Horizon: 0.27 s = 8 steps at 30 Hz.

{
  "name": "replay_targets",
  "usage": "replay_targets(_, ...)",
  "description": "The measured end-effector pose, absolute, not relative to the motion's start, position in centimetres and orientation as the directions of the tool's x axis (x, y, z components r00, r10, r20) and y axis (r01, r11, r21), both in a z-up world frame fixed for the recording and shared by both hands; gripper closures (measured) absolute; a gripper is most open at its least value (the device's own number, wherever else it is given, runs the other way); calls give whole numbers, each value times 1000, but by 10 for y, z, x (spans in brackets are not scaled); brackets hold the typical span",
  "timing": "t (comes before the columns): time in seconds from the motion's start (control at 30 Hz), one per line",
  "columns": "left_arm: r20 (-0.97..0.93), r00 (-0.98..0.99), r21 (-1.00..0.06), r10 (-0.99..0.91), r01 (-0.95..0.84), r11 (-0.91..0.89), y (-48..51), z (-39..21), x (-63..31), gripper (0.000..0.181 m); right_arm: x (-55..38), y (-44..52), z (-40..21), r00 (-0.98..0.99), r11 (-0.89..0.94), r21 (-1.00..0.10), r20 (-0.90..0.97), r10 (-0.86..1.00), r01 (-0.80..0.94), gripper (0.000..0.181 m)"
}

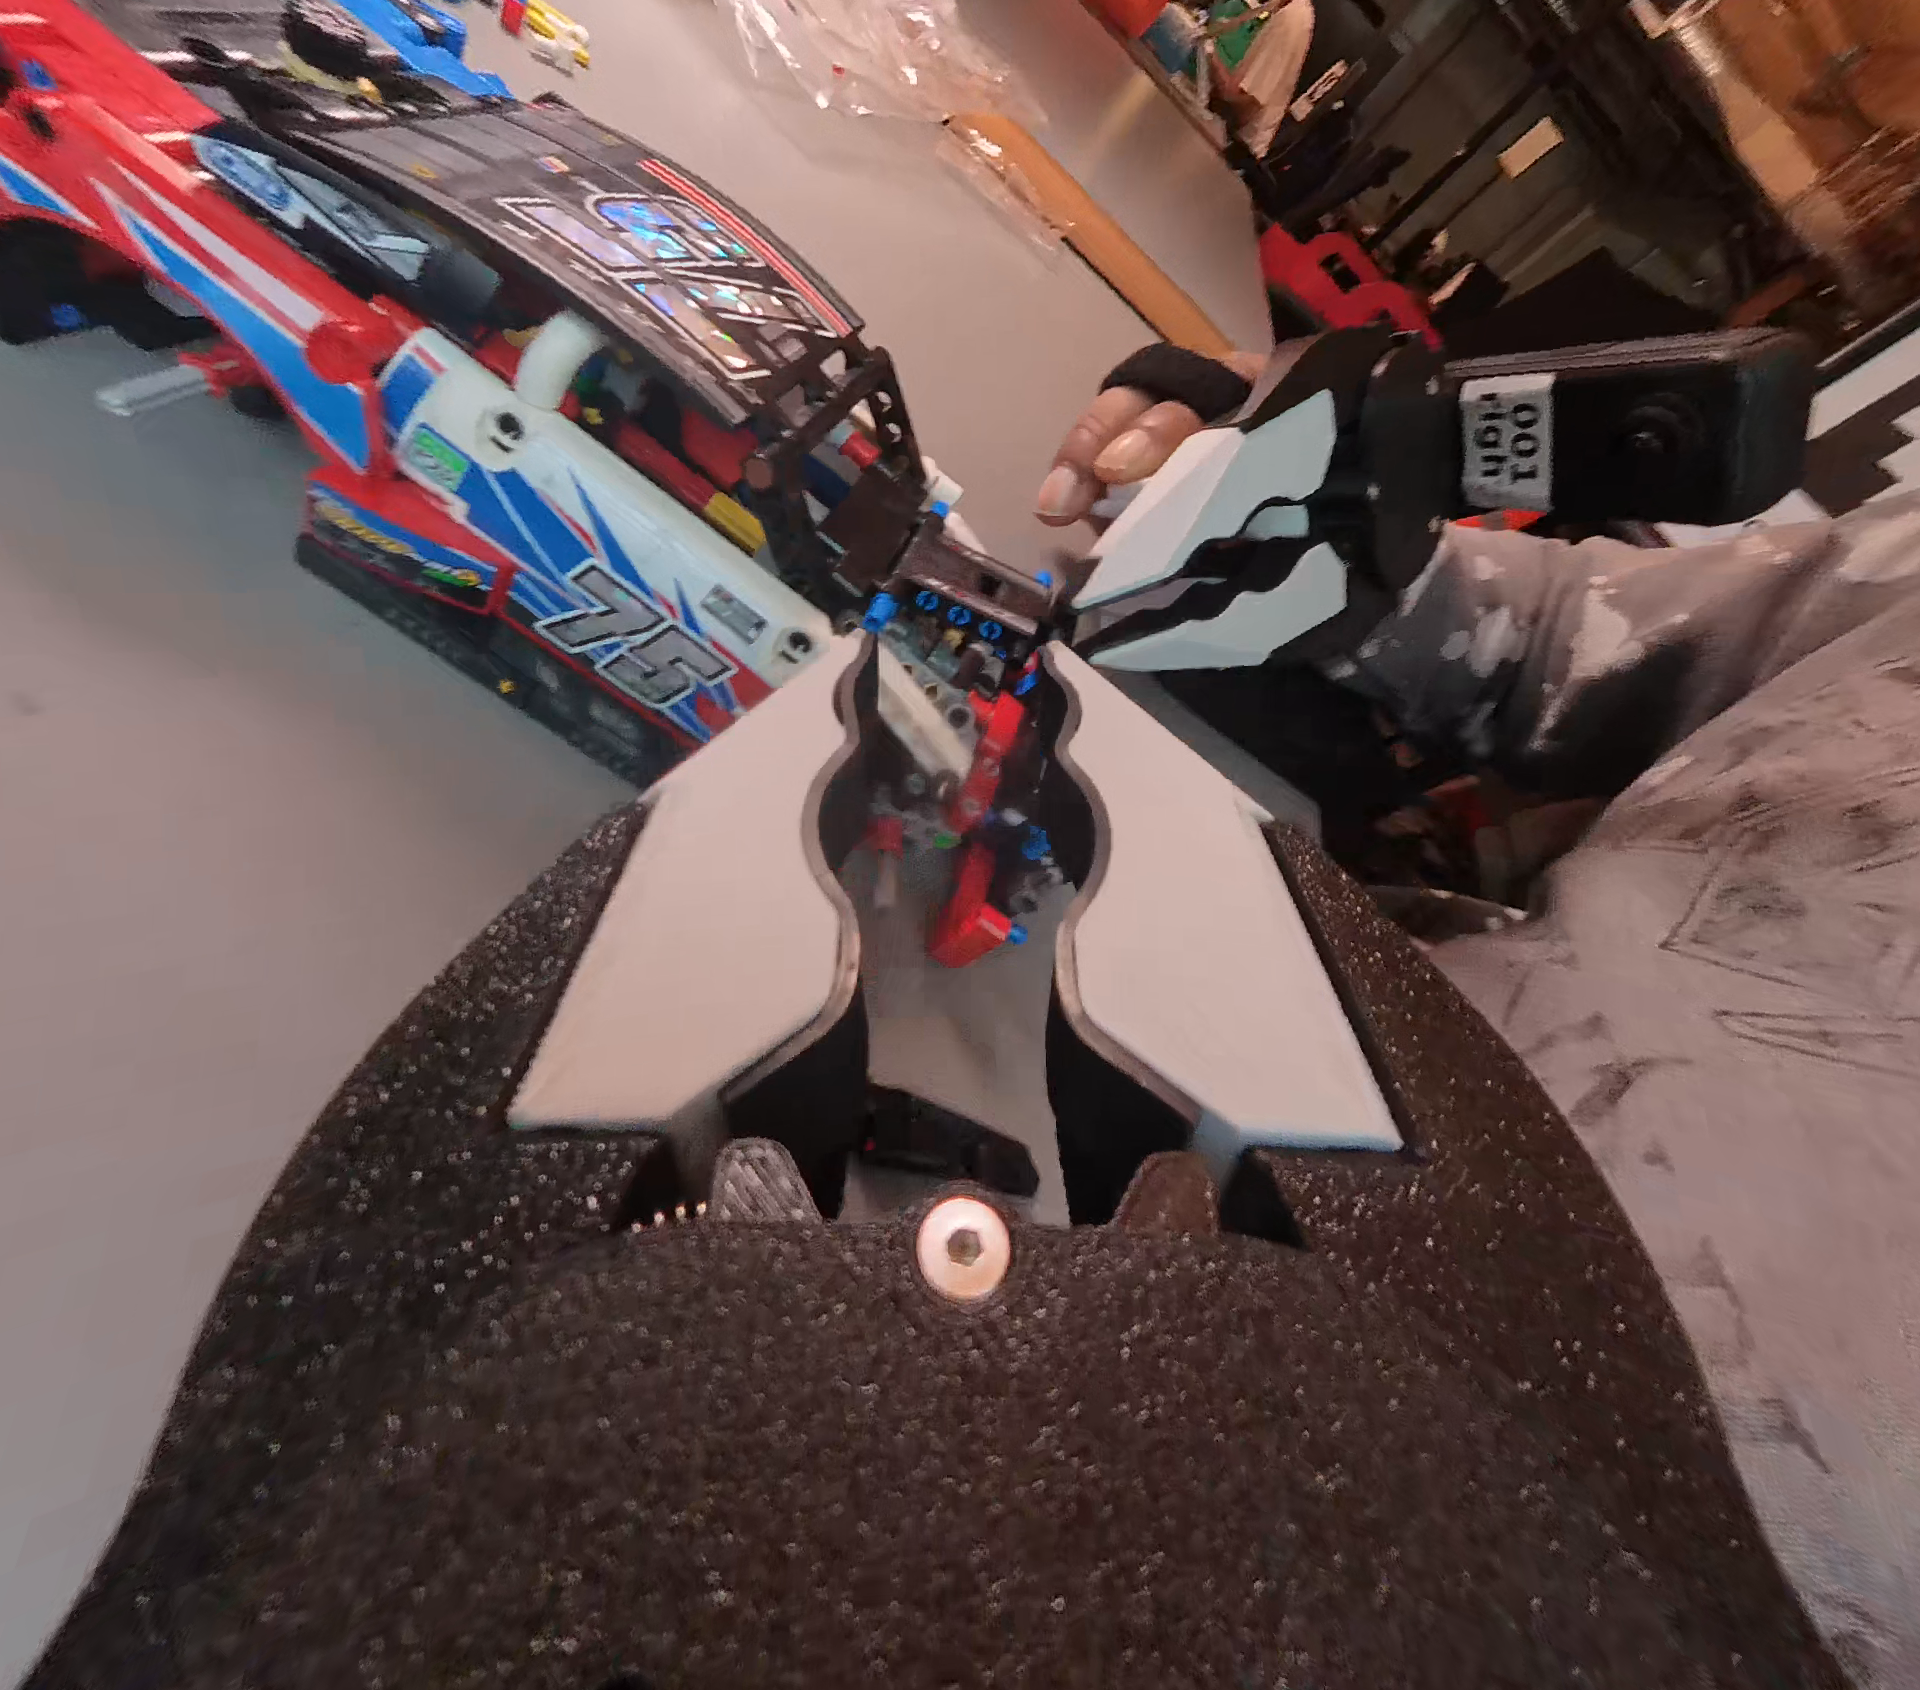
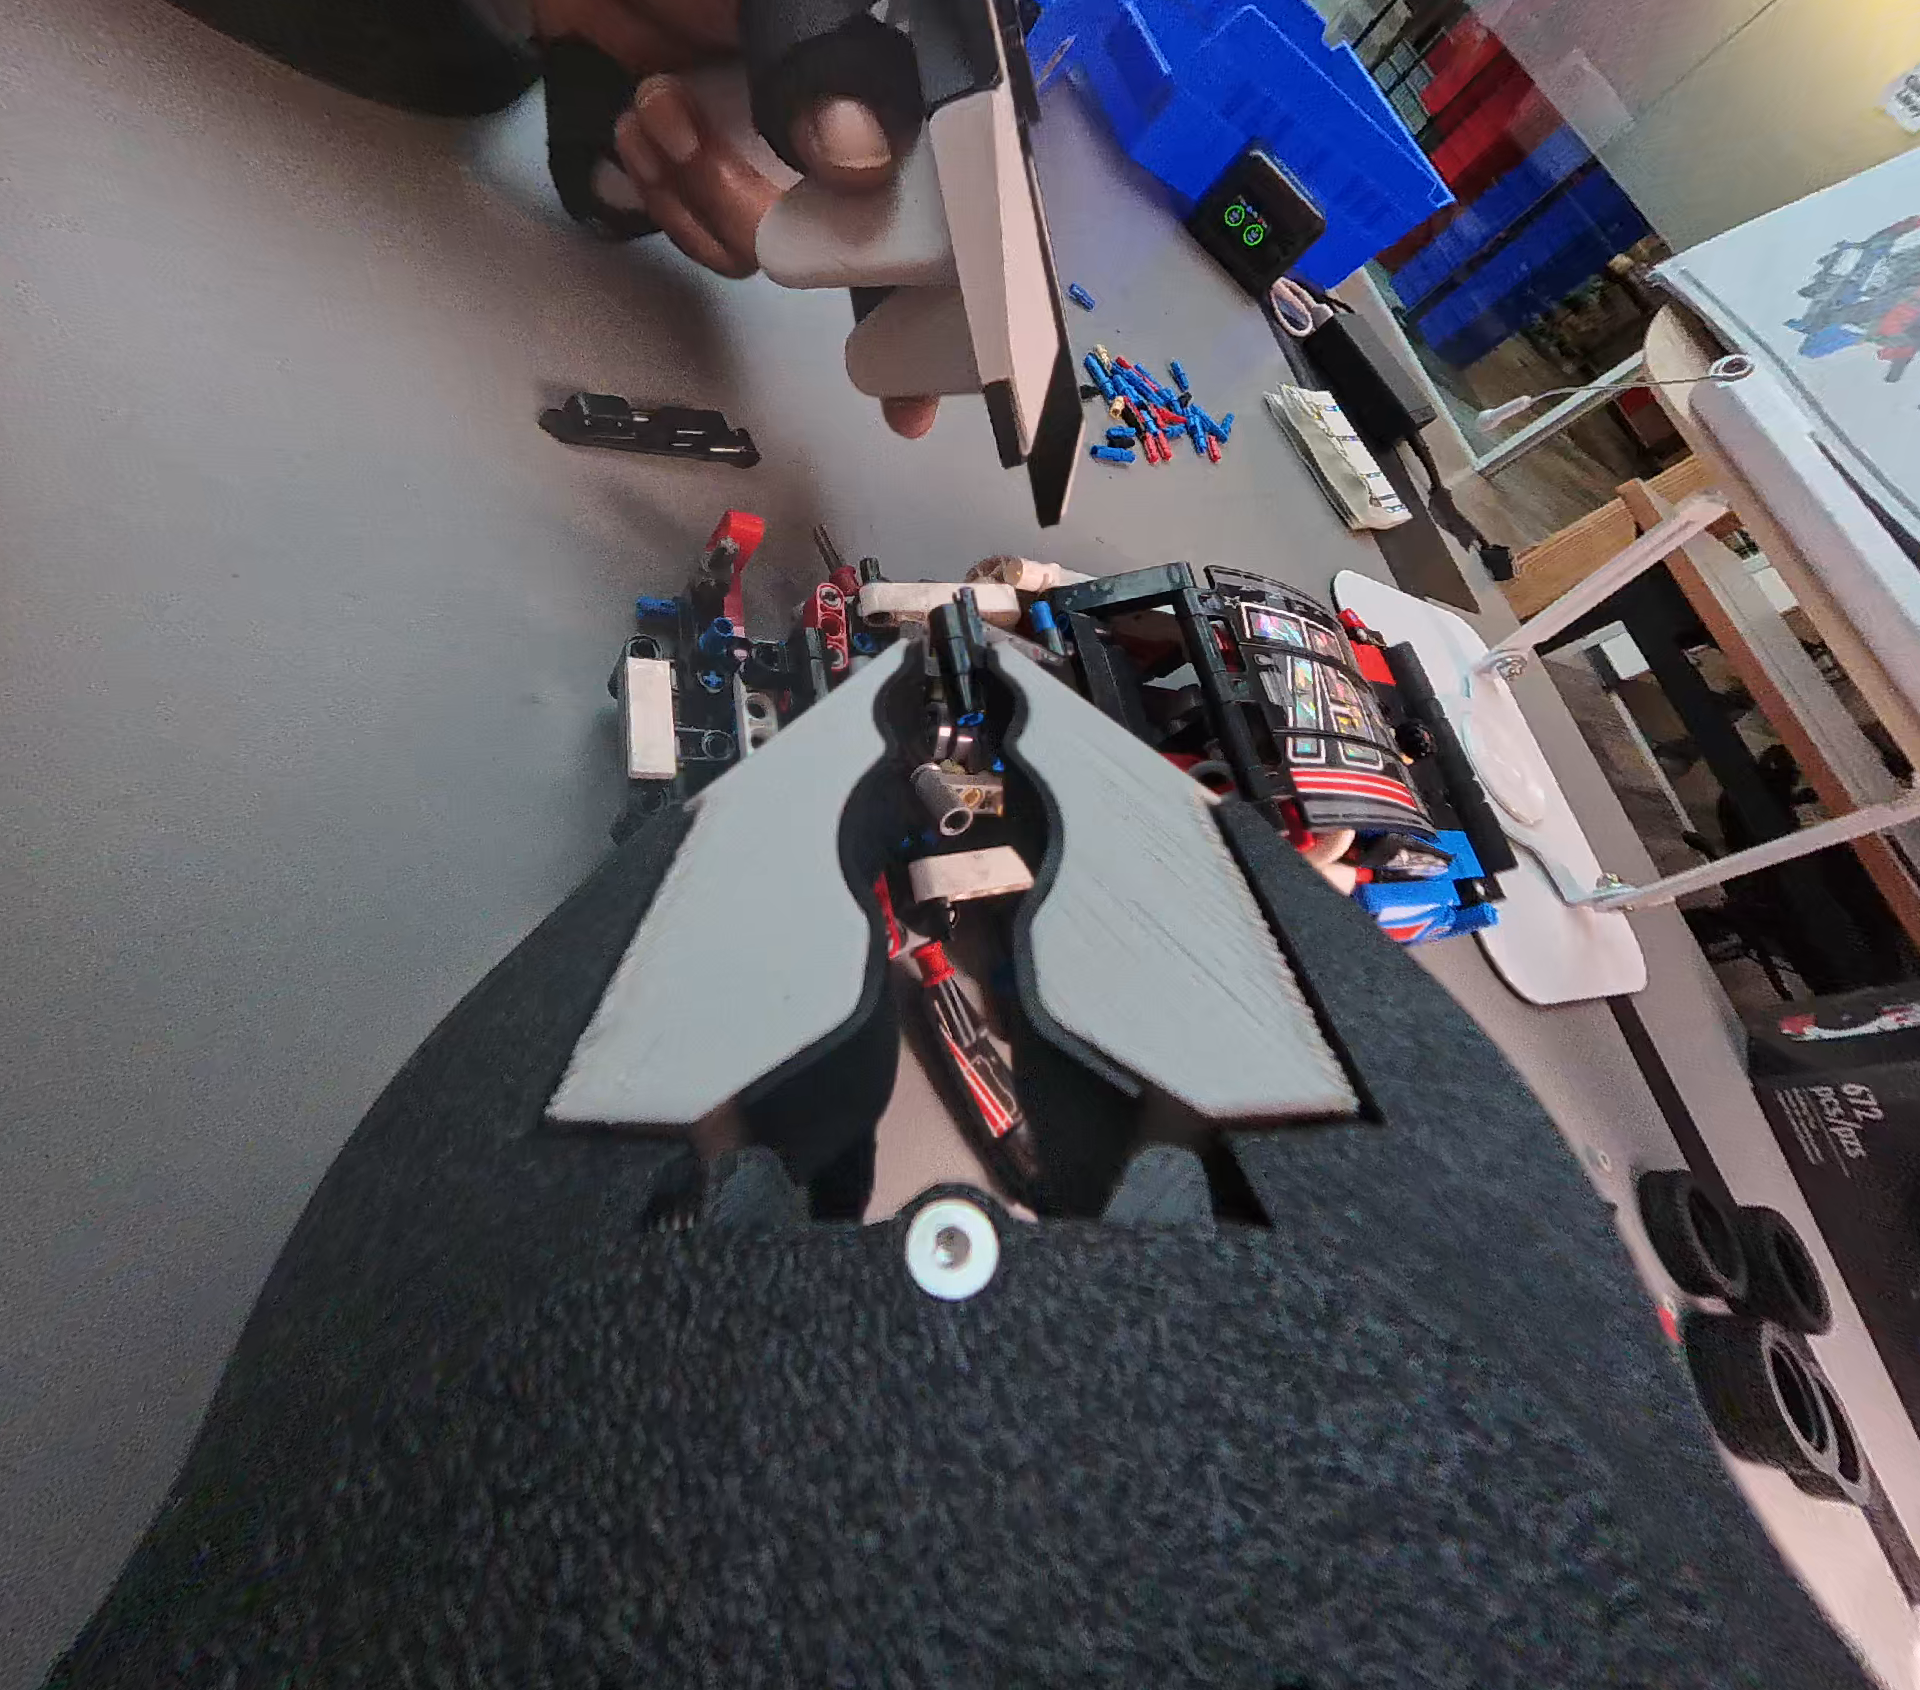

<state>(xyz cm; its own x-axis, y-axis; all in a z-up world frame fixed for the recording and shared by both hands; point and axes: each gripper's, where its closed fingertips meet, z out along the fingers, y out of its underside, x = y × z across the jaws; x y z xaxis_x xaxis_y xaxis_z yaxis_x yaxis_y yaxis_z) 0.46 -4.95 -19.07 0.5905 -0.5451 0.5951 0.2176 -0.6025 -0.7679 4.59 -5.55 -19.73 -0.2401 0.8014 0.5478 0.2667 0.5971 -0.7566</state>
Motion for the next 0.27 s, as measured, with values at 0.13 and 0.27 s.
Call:
replay_targets(0.13, 496, 677, -807, -544, 127, -577, -52, -202, -9, 152, 49, -55, -207, -239, 625, -704, 578, 780, 337, 179)
replay_targets(0.27, 493, 683, -811, -539, 136, -569, -50, -201, -11, 149, 50, -56, -211, -231, 624, -689, 582, 780, 369, 176)
